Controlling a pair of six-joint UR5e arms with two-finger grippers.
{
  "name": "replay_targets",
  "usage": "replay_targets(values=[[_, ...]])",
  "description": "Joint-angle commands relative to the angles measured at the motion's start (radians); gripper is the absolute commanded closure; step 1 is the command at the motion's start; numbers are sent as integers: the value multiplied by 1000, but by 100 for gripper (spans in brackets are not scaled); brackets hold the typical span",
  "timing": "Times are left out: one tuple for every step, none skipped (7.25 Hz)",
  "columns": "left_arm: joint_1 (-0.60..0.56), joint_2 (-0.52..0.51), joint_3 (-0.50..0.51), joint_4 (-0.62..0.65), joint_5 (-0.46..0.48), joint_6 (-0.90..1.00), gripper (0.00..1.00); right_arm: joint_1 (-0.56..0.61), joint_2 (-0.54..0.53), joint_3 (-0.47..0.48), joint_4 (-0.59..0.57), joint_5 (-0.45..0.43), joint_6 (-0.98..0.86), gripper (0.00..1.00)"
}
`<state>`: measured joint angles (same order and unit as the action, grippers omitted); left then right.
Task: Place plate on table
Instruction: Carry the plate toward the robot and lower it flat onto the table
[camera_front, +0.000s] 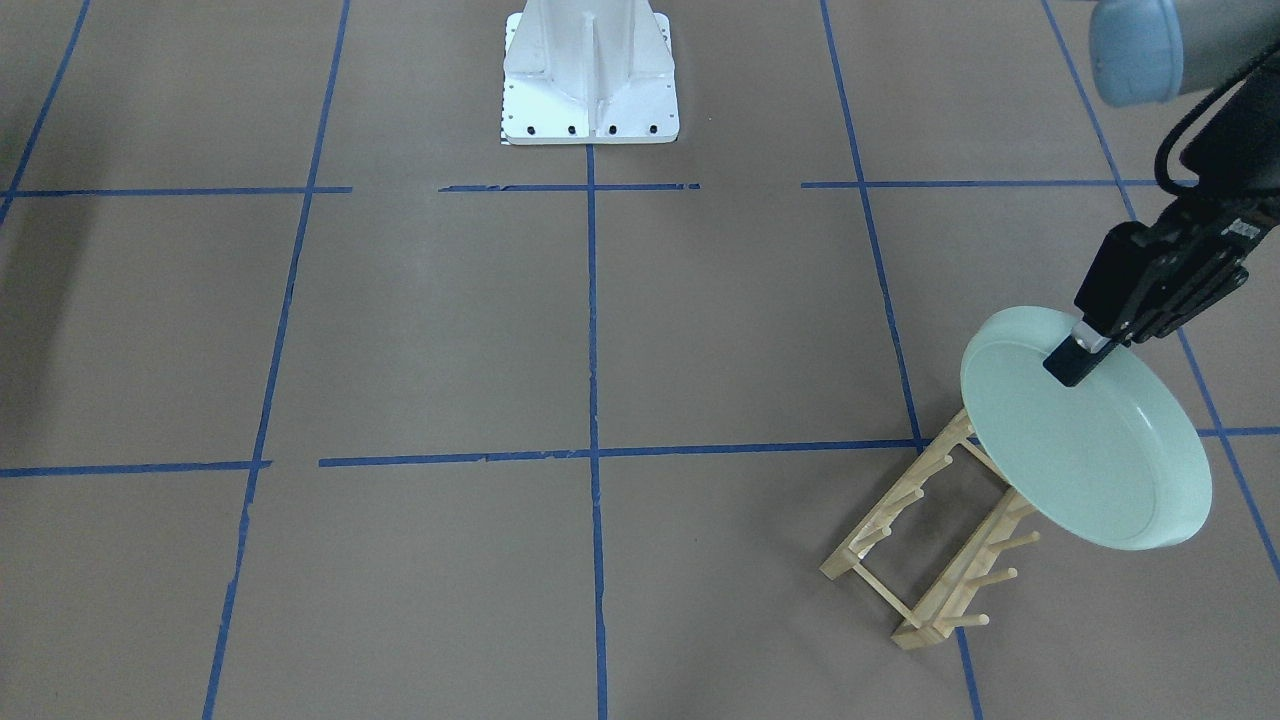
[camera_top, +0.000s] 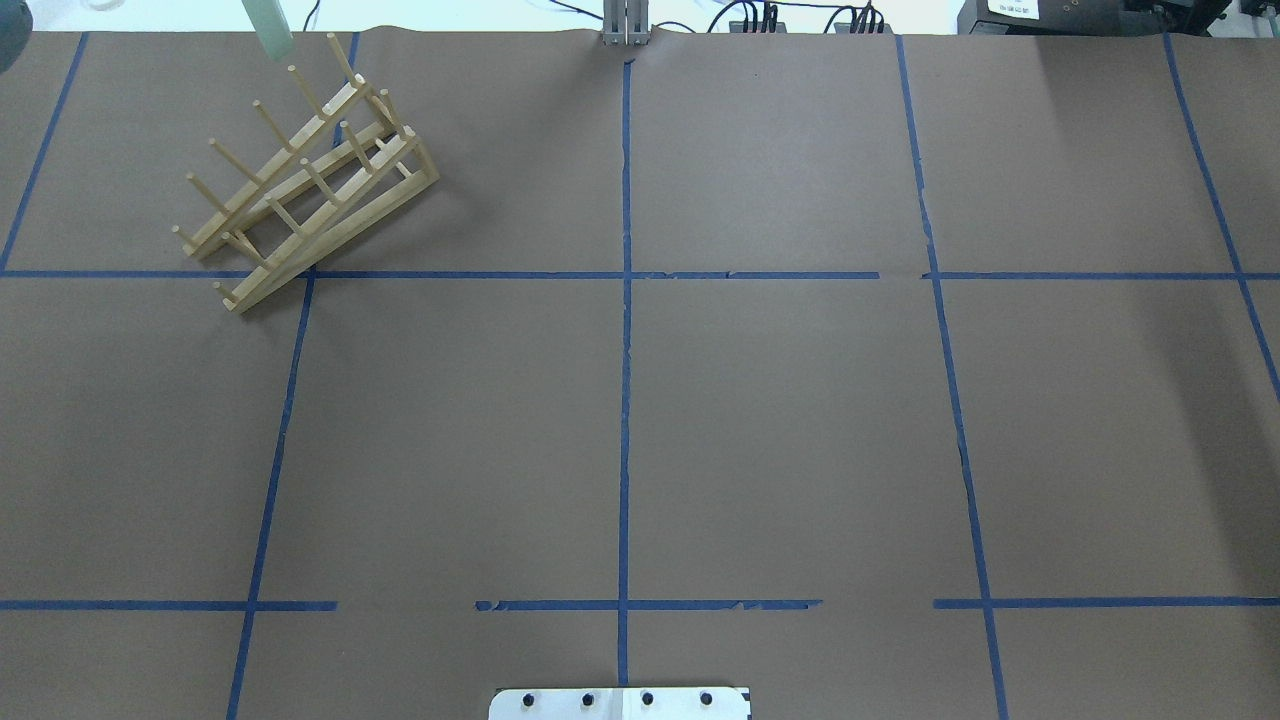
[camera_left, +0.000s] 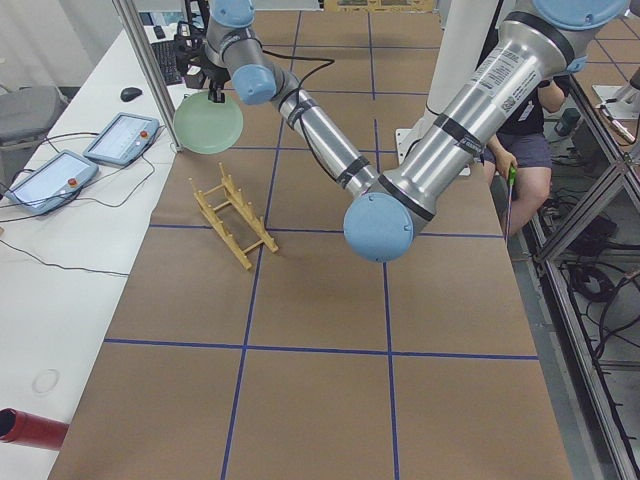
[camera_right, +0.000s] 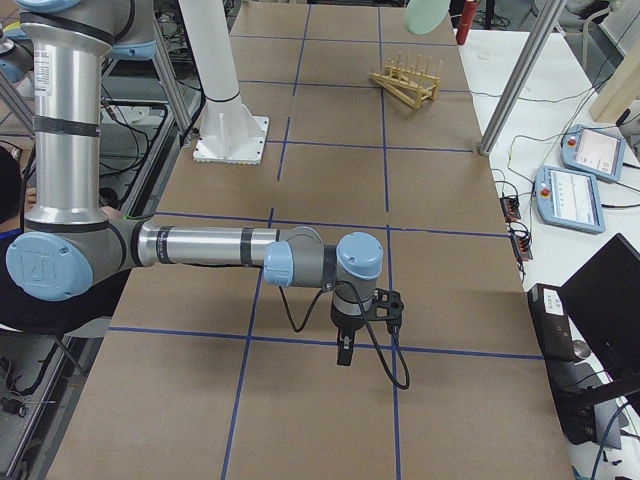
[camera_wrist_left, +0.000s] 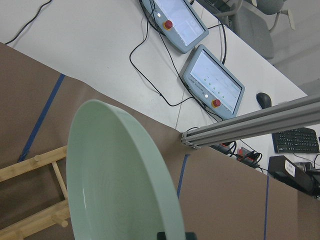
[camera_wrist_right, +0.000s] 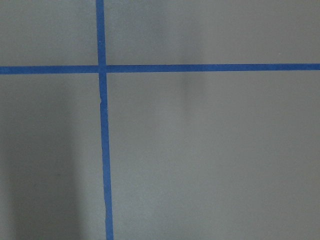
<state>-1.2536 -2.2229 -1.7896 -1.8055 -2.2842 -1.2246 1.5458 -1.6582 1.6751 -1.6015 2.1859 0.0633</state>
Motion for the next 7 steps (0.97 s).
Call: replay_targets(values=[[177, -56, -170, 401, 244, 201, 100, -1, 0, 0, 0, 0, 1, 0], [345, -134, -171, 613, 432, 241, 100, 0, 0, 0, 0, 0, 0, 0], [508, -144, -160, 705, 618, 269, 100, 0, 0, 0, 0, 0, 0, 0], [575, -138, -122, 716, 652, 272, 100, 0, 0, 0, 0, 0, 1, 0], [632, -138, -85, 757, 682, 333, 100, 0, 0, 0, 0, 0, 1, 0], [696, -138, -83, 806, 743, 362, 100, -1, 0, 0, 0, 0, 0, 0], [758, -133, -56, 807, 761, 363, 100, 0, 0, 0, 0, 2, 1, 0]])
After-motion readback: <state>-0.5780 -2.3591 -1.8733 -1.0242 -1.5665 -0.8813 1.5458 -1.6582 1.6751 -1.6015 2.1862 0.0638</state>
